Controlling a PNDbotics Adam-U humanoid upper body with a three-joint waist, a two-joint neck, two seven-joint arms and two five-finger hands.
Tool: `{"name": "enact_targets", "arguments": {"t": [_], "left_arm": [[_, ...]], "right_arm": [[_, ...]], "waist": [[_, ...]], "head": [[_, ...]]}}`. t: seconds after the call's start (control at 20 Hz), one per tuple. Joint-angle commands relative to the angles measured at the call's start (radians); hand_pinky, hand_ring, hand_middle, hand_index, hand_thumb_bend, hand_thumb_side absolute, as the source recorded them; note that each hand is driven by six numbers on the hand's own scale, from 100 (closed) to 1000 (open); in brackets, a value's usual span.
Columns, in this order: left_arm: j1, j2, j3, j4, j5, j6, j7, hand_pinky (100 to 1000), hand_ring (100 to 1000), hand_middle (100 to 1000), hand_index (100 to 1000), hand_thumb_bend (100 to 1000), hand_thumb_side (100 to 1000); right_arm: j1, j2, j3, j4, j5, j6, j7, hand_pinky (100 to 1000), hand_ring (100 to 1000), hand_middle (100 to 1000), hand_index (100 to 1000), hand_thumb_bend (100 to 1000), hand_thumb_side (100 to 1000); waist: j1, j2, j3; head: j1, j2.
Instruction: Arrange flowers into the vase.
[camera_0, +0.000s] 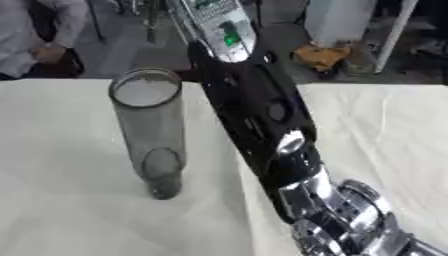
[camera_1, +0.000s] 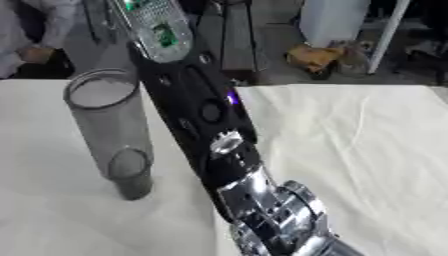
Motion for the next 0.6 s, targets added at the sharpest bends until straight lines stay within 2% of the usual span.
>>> {"name": "enact_targets", "arguments": {"t": [0.05, 0.6], "left_arm": [[-0.012, 0.019, 0.0, -0.018, 0.003, 0.002, -0.002, 547, 609, 854, 906, 100, 1000], [-0.011, 0.014, -0.001, -0.018, 0.006, 0.004, -0.005, 546, 608, 853, 905, 100, 1000]], "right_arm": [[-0.027, -0.012, 0.007, -0.014, -0.032, 0.049, -0.038, 100, 100, 100, 434, 100, 234], [-0.005, 0.025, 0.005, -0.063, -0.059, 0.087, -0.097, 100, 100, 100, 437, 100, 233]], "waist": [[0.006, -0.018, 0.001], [0.003, -0.02, 0.005]], "head": [[0.003, 0.002], [0.005, 0.001]]}}
